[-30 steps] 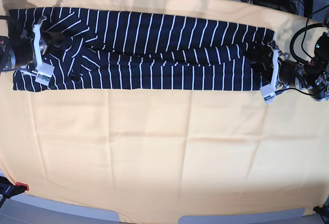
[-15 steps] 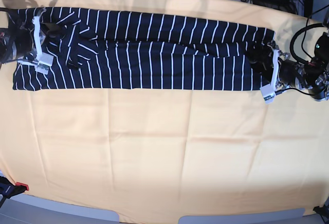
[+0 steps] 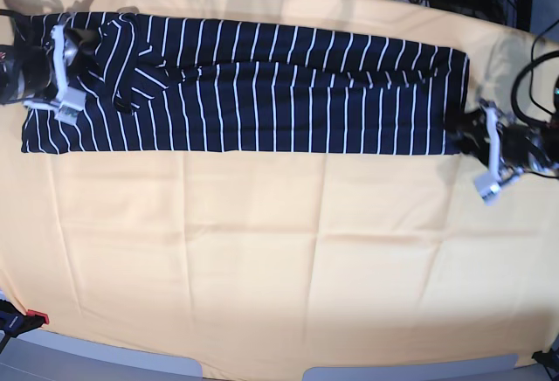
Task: Fold the T-shirt properly
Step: 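Release the strip end with the left gripper and regrasp it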
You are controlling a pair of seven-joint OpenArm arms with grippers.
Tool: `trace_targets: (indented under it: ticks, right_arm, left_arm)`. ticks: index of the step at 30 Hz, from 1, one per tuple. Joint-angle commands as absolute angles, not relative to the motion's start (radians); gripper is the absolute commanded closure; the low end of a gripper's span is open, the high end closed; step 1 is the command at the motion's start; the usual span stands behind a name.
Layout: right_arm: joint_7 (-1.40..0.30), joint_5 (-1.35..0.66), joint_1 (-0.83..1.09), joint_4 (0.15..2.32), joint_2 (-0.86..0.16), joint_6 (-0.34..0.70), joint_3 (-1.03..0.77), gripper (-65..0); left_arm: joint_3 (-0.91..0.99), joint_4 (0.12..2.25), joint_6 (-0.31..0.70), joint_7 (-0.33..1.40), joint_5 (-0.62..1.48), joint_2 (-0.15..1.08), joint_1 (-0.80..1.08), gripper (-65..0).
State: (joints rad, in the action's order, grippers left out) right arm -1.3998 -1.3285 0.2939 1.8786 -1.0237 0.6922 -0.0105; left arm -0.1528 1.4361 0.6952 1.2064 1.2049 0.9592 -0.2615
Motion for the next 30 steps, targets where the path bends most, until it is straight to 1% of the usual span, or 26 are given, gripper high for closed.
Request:
trace_targets:
  ticks: [1, 4, 6, 8, 11, 12, 13, 16, 17, 19, 22, 25, 27, 30]
  right_arm:
    - [-1.396, -1.367, 0.283, 1.891, -1.055, 0.698, -0.060, -28.6]
    - [-1.396, -1.484, 0.283, 1.892, -1.067, 0.698, -0.197, -28.5]
    - [-1.396, -1.484, 0.283, 1.892, -1.055, 0.698, -0.299, -28.5]
    - [-1.396, -1.484, 0.283, 1.891, -1.017, 0.698, -0.384, -28.5]
    - [-1.396, -1.484, 0.286, 1.886, -0.931, 0.698, -0.467, -28.2]
    - [-1.396, -1.484, 0.286, 1.880, -0.899, 0.698, -0.480, -26.2]
    - [-1.396, -1.484, 0.286, 1.874, -0.869, 0.698, -0.485, -21.8]
    - [-1.396, -1.484, 0.286, 1.843, -0.773, 0.698, -0.484, -2.5]
    - [-1.396, -1.484, 0.286, 1.827, -0.739, 0.698, -0.484, 0.0]
    - [-1.367, -1.382, 0.286, 1.789, -0.673, 0.698, -0.484, 0.0]
    - [-1.220, -1.168, 0.286, 1.730, -0.597, 0.698, -0.484, 0.0]
    - [-1.135, -0.994, 0.286, 1.683, -0.542, 0.698, -0.484, 0.0]
    - [-1.118, -0.944, 0.286, 1.671, -0.522, 0.698, -0.484, 0.0]
    - [-1.119, -0.938, 0.297, 1.671, -0.509, 0.698, -0.484, 0.0]
  left_arm:
    - [-0.093, 1.444, 0.698, 1.197, 1.245, 0.984, -0.282, -29.7]
    - [0.043, 1.444, 0.698, 1.206, 1.312, 0.983, -0.277, -29.7]
    - [0.121, 1.444, 0.698, 1.216, 1.349, 0.984, -0.262, -29.7]
    - [0.188, 1.444, 0.698, 1.216, 1.353, 0.980, -0.244, -29.7]
    - [0.285, 1.444, 0.698, 1.224, 1.355, 0.980, -0.194, -29.7]
    - [0.316, 1.444, 0.698, 1.229, 1.356, 0.980, -0.175, -29.7]
    - [0.347, 1.444, 0.687, 1.236, 1.354, 0.978, -0.156, -29.7]
    - [0.456, 1.444, 0.675, 1.243, 1.355, 0.960, -0.088, -29.7]
    - [0.492, 1.444, 0.675, 1.243, 1.355, 0.950, -0.065, -29.7]
    - [0.562, 1.444, 0.664, 1.243, 1.356, 0.927, -0.013, -29.7]
    - [0.638, 1.444, 0.657, 1.242, 1.361, 0.884, 0.072, -29.7]
    - [0.675, 1.444, 0.657, 1.239, 1.364, 0.830, 0.139, -29.7]
    - [0.676, 1.444, 0.657, 1.234, 1.363, 0.795, 0.170, -29.7]
    - [0.675, 1.444, 0.657, 1.233, 1.334, 0.736, 0.198, -29.7]
